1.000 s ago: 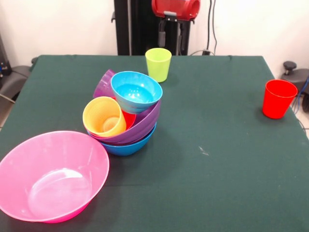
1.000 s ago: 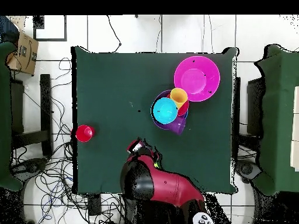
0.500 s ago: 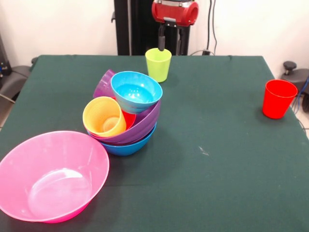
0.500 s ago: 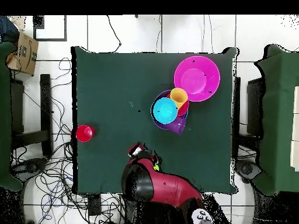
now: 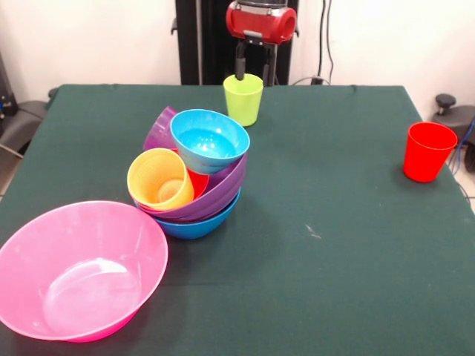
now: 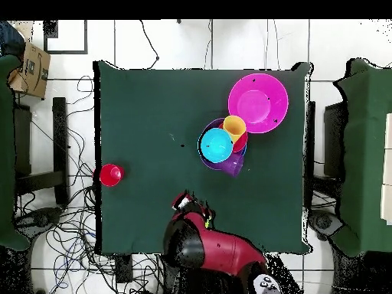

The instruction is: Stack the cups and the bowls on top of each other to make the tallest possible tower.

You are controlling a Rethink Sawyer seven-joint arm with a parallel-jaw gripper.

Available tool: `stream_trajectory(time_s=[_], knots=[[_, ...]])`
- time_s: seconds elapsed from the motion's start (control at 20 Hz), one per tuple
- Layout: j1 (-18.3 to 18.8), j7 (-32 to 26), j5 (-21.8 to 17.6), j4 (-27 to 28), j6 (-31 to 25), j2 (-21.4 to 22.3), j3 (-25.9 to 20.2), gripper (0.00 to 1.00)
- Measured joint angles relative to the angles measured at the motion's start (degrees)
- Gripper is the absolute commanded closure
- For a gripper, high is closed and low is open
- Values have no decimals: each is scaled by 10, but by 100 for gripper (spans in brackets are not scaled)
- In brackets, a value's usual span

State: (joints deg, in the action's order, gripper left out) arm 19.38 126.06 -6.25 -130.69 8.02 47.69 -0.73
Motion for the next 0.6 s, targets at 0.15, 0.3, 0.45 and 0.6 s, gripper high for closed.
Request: stream_trajectory(time_s=[0.15,0.3,0.45,0.6], knots=[[5,0,-7,-3,0,0,1,0],[20,0,-22,-10,0,-1,2,0],[24,0,-29,-13,3,-5,4,0],[24,0,-34,-16,12,-19,6,0]])
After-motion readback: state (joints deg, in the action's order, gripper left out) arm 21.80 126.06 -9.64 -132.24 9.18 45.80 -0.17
